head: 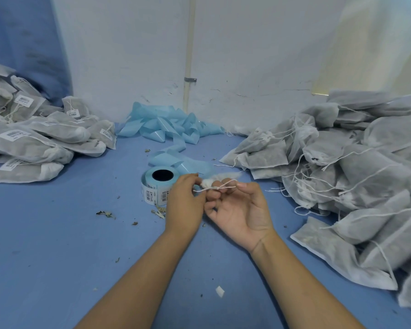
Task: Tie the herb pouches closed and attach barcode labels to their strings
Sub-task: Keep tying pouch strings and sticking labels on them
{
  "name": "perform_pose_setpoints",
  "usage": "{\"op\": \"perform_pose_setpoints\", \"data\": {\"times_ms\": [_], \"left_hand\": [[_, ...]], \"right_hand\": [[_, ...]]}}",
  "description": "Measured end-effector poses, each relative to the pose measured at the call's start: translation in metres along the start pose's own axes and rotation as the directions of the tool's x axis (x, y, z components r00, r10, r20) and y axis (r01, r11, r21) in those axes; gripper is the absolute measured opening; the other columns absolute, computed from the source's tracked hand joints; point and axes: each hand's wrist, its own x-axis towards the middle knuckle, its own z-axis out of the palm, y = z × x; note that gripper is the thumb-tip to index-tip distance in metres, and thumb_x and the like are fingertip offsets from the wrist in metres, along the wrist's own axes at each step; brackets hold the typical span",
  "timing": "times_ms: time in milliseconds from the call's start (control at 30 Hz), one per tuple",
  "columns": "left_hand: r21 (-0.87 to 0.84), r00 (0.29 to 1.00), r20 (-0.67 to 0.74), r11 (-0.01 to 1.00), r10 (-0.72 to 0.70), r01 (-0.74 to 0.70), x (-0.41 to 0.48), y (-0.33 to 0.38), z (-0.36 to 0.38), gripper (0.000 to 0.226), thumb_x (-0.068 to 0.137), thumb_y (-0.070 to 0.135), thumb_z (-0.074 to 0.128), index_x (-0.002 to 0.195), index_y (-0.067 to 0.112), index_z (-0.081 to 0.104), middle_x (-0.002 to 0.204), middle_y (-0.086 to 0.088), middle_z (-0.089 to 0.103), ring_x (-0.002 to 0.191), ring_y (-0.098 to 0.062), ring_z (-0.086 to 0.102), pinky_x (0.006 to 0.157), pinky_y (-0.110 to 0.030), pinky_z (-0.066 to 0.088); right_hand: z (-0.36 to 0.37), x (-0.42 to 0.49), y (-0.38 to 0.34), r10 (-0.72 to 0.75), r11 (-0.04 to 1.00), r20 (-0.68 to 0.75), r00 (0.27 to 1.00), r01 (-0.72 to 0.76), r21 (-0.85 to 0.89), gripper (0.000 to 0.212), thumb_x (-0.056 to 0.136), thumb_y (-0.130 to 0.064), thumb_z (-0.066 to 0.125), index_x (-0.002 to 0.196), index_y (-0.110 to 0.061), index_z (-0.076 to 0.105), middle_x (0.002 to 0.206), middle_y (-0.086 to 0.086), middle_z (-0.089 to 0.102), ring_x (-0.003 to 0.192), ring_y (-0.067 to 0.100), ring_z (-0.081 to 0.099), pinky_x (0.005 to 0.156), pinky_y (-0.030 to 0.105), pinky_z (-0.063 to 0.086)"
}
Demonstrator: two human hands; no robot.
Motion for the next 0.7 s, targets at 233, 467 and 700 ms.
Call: {"op": "perform_pose_setpoints", "data": {"times_ms": [233, 467, 700], "left_hand": [[-0.373, 0.991, -0.071, 0.924, -0.115, 0.080, 0.002, 0.015, -0.006, 0.019, 0.089, 0.007, 0.054, 0.072, 0.011, 0.047, 0.066, -0.001, 0.046, 0.063, -0.008, 0.040, 0.060, -0.022, 0.035], [-0.611, 0.910, -0.099, 0.746, -0.402, 0.263, 0.014, 0.015, -0.007, 0.012, 0.096, 0.024, 0.047, 0.086, 0.030, 0.048, 0.080, 0.007, 0.053, 0.071, -0.007, 0.051, 0.074, -0.036, 0.046], [-0.791, 0.852, 0.054, 0.498, -0.521, 0.355, 0.022, 0.015, -0.009, 0.020, 0.099, 0.026, 0.043, 0.095, 0.020, 0.062, 0.095, -0.002, 0.067, 0.090, -0.019, 0.064, 0.079, -0.036, 0.056]], "right_hand": [[-0.005, 0.003, 0.001, -0.021, 1.000, -0.054, 0.998, 0.021, 0.001, 0.029, 0.048, -0.015, 0.079, 0.063, -0.016, 0.054, 0.068, -0.001, 0.047, 0.064, 0.014, 0.050, 0.058, 0.022, 0.041], [-0.013, 0.009, 0.000, -0.290, 0.930, -0.387, 0.875, 0.163, -0.330, 0.018, 0.077, -0.006, 0.061, 0.067, -0.019, 0.053, 0.067, -0.005, 0.055, 0.061, 0.010, 0.048, 0.055, 0.019, 0.036], [-0.011, 0.014, 0.016, -0.466, 0.756, -0.375, 0.802, 0.140, -0.640, 0.019, 0.084, -0.007, 0.066, 0.070, -0.020, 0.064, 0.094, 0.006, 0.063, 0.083, 0.017, 0.058, 0.084, 0.033, 0.046]]}}
